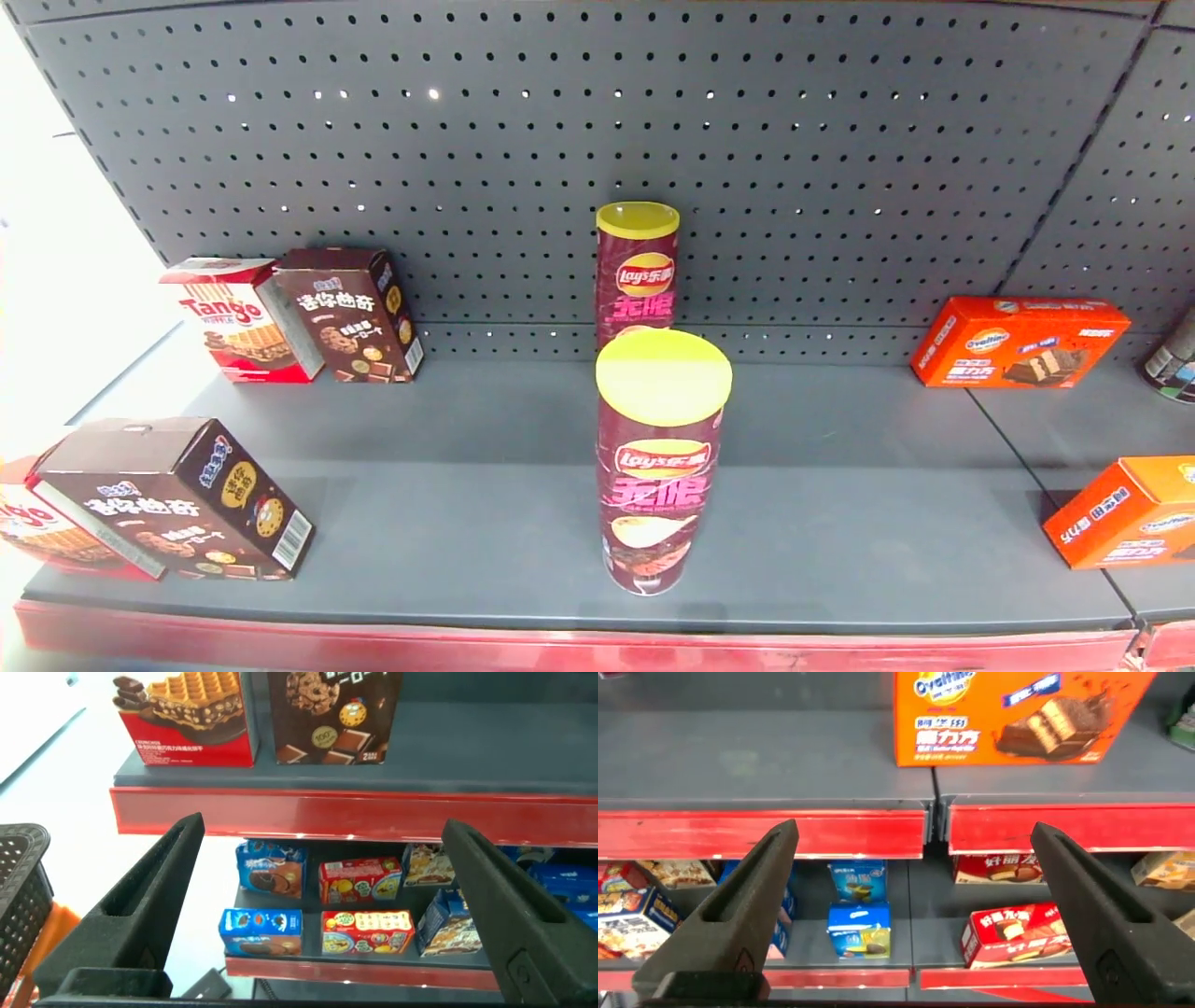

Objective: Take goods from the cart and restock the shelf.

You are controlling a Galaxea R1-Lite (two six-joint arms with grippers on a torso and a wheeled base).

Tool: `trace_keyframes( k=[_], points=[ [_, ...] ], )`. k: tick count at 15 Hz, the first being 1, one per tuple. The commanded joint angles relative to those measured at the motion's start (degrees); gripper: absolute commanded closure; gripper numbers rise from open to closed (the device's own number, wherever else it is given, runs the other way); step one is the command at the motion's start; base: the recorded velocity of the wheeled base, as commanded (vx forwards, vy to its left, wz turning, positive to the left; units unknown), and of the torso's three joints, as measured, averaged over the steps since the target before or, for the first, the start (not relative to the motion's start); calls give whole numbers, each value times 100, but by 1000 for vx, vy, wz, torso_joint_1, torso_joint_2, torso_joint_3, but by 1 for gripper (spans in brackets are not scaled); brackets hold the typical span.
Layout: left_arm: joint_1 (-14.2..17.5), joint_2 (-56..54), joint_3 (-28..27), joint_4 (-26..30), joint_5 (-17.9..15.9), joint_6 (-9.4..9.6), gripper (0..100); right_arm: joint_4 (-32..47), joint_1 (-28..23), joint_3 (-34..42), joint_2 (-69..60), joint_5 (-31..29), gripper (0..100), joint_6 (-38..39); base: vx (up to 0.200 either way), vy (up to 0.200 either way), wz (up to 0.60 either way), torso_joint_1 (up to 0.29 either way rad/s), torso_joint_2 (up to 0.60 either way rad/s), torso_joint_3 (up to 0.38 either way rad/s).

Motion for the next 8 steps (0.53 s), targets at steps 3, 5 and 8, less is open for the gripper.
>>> trace_keyframes(
  k=[3,5,8],
  points=[
    [1,-4,-4,-2,-3,1,0,-4,0,1,4,-2,0,0,0,0,0,0,0,0],
    [1,5,5,-2,-3,10,0,-4,0,1,4,-2,0,0,-100,0,0,1,1,-1],
    [1,5,-4,-2,6,1,0,-4,0,1,4,-2,0,0,0,0,0,0,0,0]
  ],
)
